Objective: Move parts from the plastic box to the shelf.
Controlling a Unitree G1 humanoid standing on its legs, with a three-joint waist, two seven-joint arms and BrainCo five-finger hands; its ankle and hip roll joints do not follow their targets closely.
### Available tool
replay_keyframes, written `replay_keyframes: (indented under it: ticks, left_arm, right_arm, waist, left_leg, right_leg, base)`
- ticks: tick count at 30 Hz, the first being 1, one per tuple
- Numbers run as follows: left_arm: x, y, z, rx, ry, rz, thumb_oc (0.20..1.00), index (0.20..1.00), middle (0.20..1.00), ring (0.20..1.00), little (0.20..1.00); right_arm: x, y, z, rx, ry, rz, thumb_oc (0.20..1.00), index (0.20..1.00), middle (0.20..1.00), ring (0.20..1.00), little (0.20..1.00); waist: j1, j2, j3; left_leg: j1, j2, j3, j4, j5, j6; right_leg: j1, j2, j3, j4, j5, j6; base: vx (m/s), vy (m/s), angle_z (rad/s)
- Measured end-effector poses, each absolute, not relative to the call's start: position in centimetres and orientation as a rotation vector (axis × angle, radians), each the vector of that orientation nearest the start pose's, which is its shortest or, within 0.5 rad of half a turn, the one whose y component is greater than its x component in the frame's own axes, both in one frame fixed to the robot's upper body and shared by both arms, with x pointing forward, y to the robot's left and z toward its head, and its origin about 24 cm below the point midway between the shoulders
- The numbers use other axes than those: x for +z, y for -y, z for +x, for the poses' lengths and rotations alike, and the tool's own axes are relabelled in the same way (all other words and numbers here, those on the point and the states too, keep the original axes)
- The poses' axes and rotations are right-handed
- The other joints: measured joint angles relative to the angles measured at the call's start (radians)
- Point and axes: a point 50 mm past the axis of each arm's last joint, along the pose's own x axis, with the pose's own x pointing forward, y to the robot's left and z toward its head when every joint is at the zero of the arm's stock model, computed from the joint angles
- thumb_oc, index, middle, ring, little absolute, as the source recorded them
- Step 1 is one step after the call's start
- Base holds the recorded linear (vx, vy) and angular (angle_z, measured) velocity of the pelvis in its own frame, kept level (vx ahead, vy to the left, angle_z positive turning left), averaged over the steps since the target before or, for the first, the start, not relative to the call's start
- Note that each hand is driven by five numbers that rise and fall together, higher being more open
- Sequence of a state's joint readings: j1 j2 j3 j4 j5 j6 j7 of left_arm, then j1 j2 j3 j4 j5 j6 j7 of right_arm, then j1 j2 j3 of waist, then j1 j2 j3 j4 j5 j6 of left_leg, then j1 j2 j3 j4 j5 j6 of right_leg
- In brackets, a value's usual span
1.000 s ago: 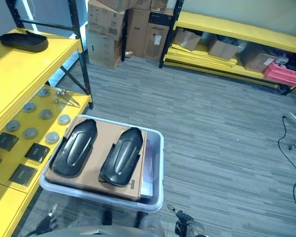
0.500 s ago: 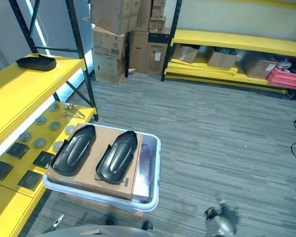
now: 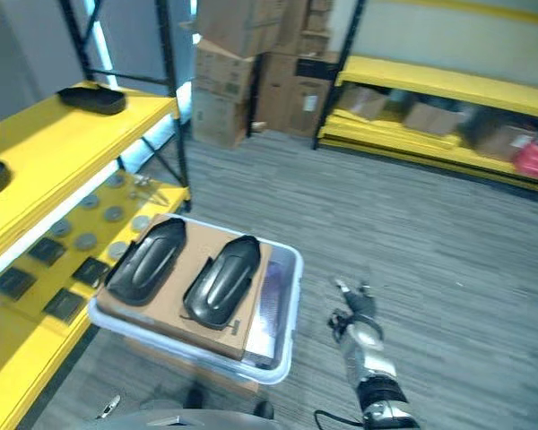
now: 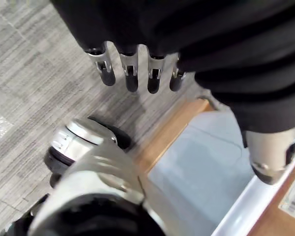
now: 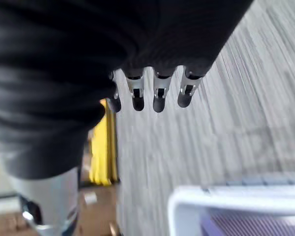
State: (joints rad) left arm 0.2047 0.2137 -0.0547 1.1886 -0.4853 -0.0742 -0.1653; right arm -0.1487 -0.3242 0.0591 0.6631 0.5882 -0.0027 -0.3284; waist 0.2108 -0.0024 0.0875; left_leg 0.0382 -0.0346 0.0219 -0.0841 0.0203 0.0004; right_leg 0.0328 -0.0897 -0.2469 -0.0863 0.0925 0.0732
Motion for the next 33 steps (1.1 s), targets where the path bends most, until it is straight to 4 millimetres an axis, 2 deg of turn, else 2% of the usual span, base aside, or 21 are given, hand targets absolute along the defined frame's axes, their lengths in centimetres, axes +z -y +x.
replay_keyframes:
  ticks: [2,4,5,7,10,12,18,22,26,28,31,33]
  left_arm:
    - [-16.8,-22.4,1.6,0.261,-1.242,-0.257,1.0,1.0,1.0,1.0,1.0]
    - [-16.9,-22.4,1.5,0.256,-1.242,-0.255,1.0,1.0,1.0,1.0,1.0]
    - [-16.9,-22.3,1.1,0.255,-1.25,-0.252,1.0,1.0,1.0,1.0,1.0]
    - [-16.9,-22.2,0.3,0.246,-1.27,-0.244,1.0,1.0,1.0,1.0,1.0]
    - [-16.9,-22.0,1.3,0.205,-1.246,-0.238,1.0,1.0,1.0,1.0,1.0]
    - [-16.8,-22.0,1.4,0.199,-1.237,-0.237,1.0,1.0,1.0,1.0,1.0]
    - [-16.6,-21.8,2.9,0.158,-1.177,-0.251,1.0,1.0,1.0,1.0,1.0]
    - [-16.6,-21.8,3.3,0.149,-1.166,-0.253,1.0,1.0,1.0,1.0,1.0]
    - [-16.4,-21.7,4.7,0.141,-1.128,-0.246,1.0,1.0,1.0,1.0,1.0]
    - [-16.4,-21.7,4.9,0.143,-1.123,-0.241,1.0,1.0,1.0,1.0,1.0]
    - [-16.3,-21.6,5.3,0.136,-1.112,-0.24,1.0,1.0,1.0,1.0,1.0]
    - [-16.3,-21.8,4.8,0.156,-1.119,-0.247,1.0,1.0,1.0,1.0,1.0]
  right_arm:
    - [-6.3,23.3,25.0,-0.438,-0.583,0.121,1.0,1.0,1.0,1.0,1.0]
    - [-6.5,23.1,25.1,-0.422,-0.598,0.12,1.0,1.0,1.0,1.0,1.0]
    - [-6.4,22.7,25.4,-0.414,-0.595,0.126,1.0,1.0,1.0,1.0,1.0]
    - [-6.3,21.8,26.0,-0.395,-0.598,0.123,1.0,1.0,1.0,1.0,1.0]
    - [-6.5,21.4,26.0,-0.399,-0.615,0.111,1.0,1.0,1.0,1.0,1.0]
    - [-7.0,21.7,25.3,-0.416,-0.64,0.102,1.0,1.0,1.0,1.0,1.0]
    - [-10.5,23.1,21.0,-0.465,-0.862,0.012,1.0,1.0,1.0,1.0,1.0]
    - [-11.4,22.0,19.8,-0.368,-0.905,-0.053,1.0,1.0,1.0,1.0,1.0]
    - [-11.3,21.3,20.2,-0.33,-0.889,-0.081,1.0,1.0,1.0,1.0,1.0]
    - [-10.8,20.0,21.4,-0.296,-0.847,-0.078,1.0,1.0,1.0,1.0,1.0]
    - [-8.5,18.2,23.9,-0.313,-0.712,-0.023,1.0,1.0,1.0,1.0,1.0]
    - [-7.7,18.5,24.4,-0.375,-0.665,0.006,1.0,1.0,1.0,1.0,1.0]
  waist:
    - [0.015,0.022,0.014]
    - [0.04,0.043,0.021]
    - [0.052,0.048,0.021]
    - [0.061,0.051,0.02]
    - [0.065,0.031,0.038]
    - [0.061,0.031,0.04]
    - [0.049,0.025,0.061]
    - [0.05,0.008,0.067]
    - [0.064,-0.005,0.069]
    - [0.068,-0.001,0.073]
    - [0.072,0.019,0.102]
    - [0.072,0.018,0.104]
  left_leg:
    - [-0.017,-0.012,-0.027,0.008,0.003,0.0]
    - [-0.021,-0.01,-0.027,0.013,0.05,0.005]
    - [-0.021,-0.011,-0.023,0.014,0.056,0.008]
    - [-0.025,-0.014,-0.024,0.013,0.065,0.005]
    - [-0.028,-0.017,-0.034,0.01,0.074,0.017]
    - [-0.022,-0.021,-0.037,0.009,0.074,0.017]
    - [-0.002,-0.018,-0.05,0.009,0.06,-0.001]
    - [-0.014,-0.017,-0.051,0.014,0.056,0.004]
    - [-0.062,-0.015,-0.061,0.047,0.059,0.001]
    - [-0.084,-0.013,-0.067,0.05,0.062,-0.003]
    - [-0.092,-0.013,-0.07,0.051,0.072,-0.009]
    - [-0.092,-0.013,-0.07,0.049,0.072,-0.009]
  right_leg:
    - [0.0,-0.013,-0.034,0.0,0.0,0.0]
    - [-0.002,-0.016,-0.043,0.014,0.002,0.0]
    - [-0.003,-0.019,-0.043,0.018,0.002,0.0]
    - [0.0,-0.024,-0.052,0.017,0.006,0.007]
    - [0.003,-0.027,-0.07,0.015,0.009,0.011]
    - [0.015,-0.028,-0.071,0.006,0.009,0.011]
    - [0.039,-0.025,-0.079,0.005,-0.001,0.014]
    - [0.024,-0.028,-0.078,0.02,-0.005,0.006]
    - [-0.012,-0.028,-0.092,0.034,-0.006,0.005]
    - [-0.03,-0.026,-0.095,0.037,-0.003,0.002]
    - [-0.04,-0.025,-0.097,0.039,0.0,0.0]
    - [-0.045,-0.026,-0.094,0.045,-0.001,-0.001]
  base:
    - [0.0,0.067,0.51]
    - [-0.04,0.071,0.58]
    - [-0.05,0.062,0.14]
    - [-0.03,0.044,0.04]
    - [0.02,0.033,0.18]
    - [0.04,0.026,0.02]
    - [0.03,0.007,0.02]
    - [0.0,0.0,0.01]
    - [-0.05,0.001,0.09]
    - [-0.07,-0.003,0.05]
    - [-0.02,0.015,0.05]
    - [0.0,0.0,0.0]
